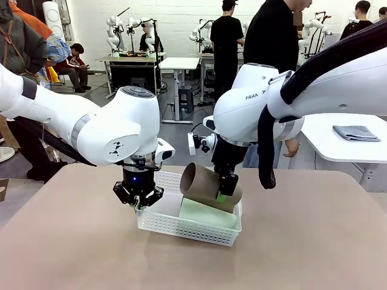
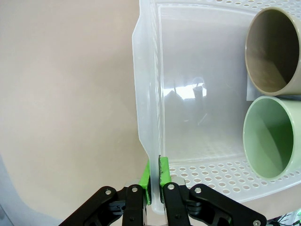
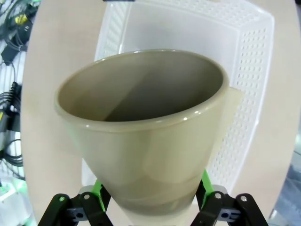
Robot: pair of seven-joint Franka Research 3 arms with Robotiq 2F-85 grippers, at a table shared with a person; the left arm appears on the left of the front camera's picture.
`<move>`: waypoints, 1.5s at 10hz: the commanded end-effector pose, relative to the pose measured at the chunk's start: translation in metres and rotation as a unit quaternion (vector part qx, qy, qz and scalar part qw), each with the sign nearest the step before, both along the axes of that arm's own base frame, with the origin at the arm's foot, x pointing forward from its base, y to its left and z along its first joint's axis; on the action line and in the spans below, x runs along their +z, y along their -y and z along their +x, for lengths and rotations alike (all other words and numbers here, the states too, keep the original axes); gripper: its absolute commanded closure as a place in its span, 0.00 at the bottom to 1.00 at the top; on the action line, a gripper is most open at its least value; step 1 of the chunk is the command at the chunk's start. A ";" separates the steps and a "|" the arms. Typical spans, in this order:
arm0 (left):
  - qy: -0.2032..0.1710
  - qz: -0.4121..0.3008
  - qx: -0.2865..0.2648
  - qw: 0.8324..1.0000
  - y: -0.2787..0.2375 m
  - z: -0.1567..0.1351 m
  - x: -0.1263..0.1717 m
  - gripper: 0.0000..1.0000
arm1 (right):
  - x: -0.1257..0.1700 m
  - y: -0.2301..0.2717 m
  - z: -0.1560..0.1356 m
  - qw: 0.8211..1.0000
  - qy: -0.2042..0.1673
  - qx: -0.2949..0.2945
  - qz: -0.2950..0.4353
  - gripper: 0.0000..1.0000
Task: Clean and organize the cups into the basket.
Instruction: Pick up the Reusable plastic cup from the right side of the table and stack it inside the Organizing basket in the center of the table.
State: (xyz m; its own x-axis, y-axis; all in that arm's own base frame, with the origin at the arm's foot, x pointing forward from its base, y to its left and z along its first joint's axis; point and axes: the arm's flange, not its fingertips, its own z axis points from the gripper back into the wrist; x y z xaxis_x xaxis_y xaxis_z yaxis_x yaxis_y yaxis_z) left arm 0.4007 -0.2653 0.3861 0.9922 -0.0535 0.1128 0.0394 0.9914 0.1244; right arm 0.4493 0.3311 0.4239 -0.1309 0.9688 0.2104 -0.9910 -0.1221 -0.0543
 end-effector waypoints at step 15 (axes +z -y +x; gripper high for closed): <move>0.005 0.003 -0.002 1.000 -0.002 0.000 0.001 1.00 | 0.043 0.099 -0.030 0.982 0.042 0.055 0.178 0.00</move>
